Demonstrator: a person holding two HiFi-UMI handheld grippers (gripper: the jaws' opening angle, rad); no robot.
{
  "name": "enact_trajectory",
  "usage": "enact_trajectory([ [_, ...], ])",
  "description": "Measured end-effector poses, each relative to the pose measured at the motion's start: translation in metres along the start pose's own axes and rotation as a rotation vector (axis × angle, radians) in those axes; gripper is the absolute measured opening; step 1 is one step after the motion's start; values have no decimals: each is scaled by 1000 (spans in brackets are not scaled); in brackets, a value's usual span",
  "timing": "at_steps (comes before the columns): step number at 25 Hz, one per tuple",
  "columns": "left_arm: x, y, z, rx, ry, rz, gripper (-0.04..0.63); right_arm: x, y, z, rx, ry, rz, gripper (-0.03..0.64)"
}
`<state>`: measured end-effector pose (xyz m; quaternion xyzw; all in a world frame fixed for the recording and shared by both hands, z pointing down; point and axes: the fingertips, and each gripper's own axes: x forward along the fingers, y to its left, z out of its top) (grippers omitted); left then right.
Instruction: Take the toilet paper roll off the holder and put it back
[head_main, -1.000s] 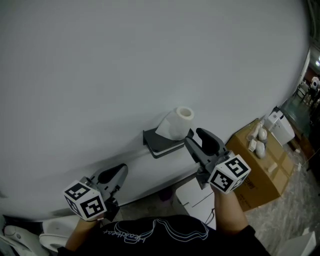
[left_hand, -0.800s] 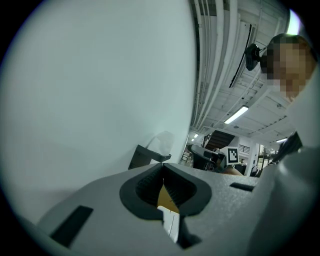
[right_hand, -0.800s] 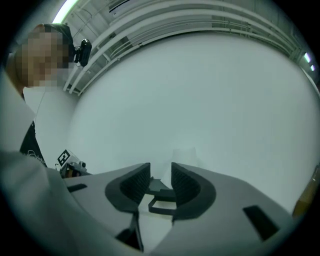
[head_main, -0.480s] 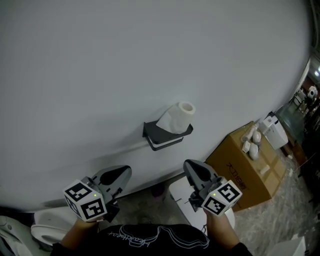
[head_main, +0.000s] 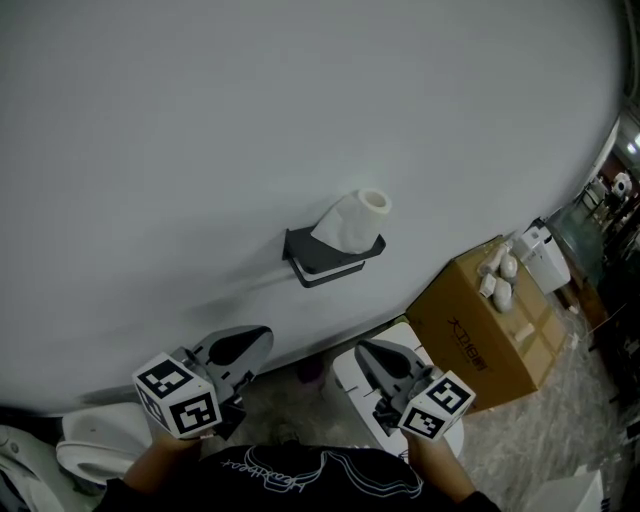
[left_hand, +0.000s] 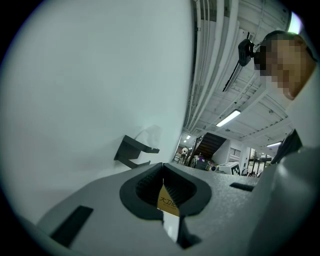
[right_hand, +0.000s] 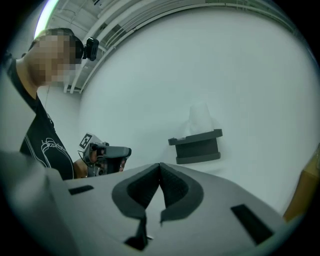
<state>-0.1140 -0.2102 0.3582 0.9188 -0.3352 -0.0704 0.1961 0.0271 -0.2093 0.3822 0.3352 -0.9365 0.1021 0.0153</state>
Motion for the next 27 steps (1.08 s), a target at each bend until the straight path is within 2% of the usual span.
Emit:
enact_trajectory([
  [15,2,-3,-9,38,40,9,6,7,6,1,10,-26,50,3],
  [27,8,8,-16,29,61,26,6,12,-1,-10,48,-27,57,3],
])
